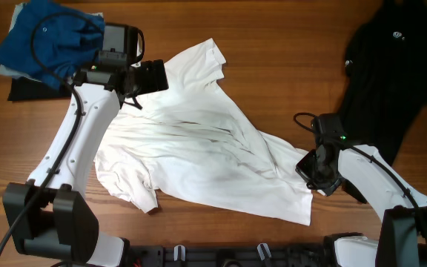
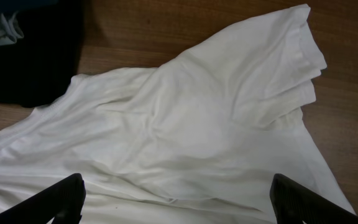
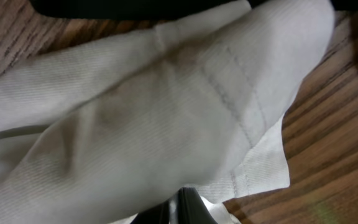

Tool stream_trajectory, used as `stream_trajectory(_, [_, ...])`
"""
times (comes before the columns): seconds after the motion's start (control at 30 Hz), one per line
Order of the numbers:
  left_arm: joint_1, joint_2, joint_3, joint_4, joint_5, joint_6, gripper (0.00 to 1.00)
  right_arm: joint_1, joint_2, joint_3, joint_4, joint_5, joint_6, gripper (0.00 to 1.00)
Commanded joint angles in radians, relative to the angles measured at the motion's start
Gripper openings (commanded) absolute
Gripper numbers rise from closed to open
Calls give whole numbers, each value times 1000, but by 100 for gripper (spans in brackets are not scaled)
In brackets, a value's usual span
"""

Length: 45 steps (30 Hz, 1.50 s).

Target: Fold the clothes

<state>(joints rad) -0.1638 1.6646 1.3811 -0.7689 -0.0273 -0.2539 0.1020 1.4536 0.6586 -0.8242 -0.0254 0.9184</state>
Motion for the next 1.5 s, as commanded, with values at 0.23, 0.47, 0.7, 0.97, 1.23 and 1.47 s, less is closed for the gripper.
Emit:
stream_trajectory(0.23, [-3, 8, 11, 26, 9, -16, 96, -3, -70, 389, -111, 81, -314, 4])
stream_trajectory(0.47, [-3, 8, 11, 49, 9, -16, 96, -117, 58, 636, 63, 70, -484, 4])
stream_trajectory(0.7, [-3, 8, 11, 71, 8, -17, 94, -152, 429, 734, 332, -32, -578, 4])
stream_trajectory(0.97, [-3, 8, 11, 85, 9, -17, 94, -171, 450, 837, 212, -12, -600, 100])
stream_trajectory(1.23, [-3, 8, 11, 85, 9, -17, 95, -181, 420, 652, -111, -24, -604, 4])
stream_trajectory(1.47, [-3, 8, 10, 77, 9, -16, 95, -255, 421, 500, 16, 3, -574, 4])
